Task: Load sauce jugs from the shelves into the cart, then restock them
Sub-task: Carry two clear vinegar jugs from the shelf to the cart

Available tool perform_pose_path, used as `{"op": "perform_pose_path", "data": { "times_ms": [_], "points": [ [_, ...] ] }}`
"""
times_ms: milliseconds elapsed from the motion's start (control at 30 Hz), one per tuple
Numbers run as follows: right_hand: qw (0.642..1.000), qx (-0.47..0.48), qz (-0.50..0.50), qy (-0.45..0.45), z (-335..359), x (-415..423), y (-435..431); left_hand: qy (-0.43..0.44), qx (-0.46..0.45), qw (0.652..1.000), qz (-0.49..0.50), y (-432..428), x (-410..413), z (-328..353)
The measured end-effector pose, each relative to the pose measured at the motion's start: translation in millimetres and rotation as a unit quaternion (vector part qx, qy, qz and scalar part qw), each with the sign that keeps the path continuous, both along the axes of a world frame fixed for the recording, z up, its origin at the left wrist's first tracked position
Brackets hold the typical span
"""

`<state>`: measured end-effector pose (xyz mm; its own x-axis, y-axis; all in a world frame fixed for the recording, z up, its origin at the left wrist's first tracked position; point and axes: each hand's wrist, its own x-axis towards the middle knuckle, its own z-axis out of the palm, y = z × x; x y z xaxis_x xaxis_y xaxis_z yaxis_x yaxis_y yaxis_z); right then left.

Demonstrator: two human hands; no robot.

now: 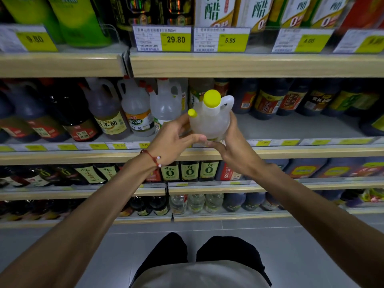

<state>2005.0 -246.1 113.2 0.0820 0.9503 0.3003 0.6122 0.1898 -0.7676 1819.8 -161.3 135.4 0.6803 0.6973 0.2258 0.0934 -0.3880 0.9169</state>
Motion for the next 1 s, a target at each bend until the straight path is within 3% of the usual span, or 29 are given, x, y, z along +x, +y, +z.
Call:
{"op": "perform_pose_path", "data": {
  "times_ms": [267,400,567,833,1000],
  "points": [
    [0.985,0.067,-0.155,-0.022,-27.4,10.3,31.7,0.010,0.077,0.997,0.000,27.3,20.9,-17.0],
    [0.980,0.108,-0.163,0.021,-43.1,13.8,52.9,0.040,0.138,0.988,0.064,39.7,33.4,-31.3],
    [0.984,0.075,-0.149,0.059,-60.9,20.2,76.4,0.065,0.191,0.972,0.122,54.7,41.5,-50.0],
    [0.980,0.042,-0.164,0.101,-67.7,18.8,97.0,0.039,0.198,0.952,0.229,56.3,57.0,-65.8],
    [0.983,0.033,-0.165,0.070,-57.5,20.0,104.9,0.031,0.151,0.942,0.297,58.8,70.3,-63.4]
  ]
}}
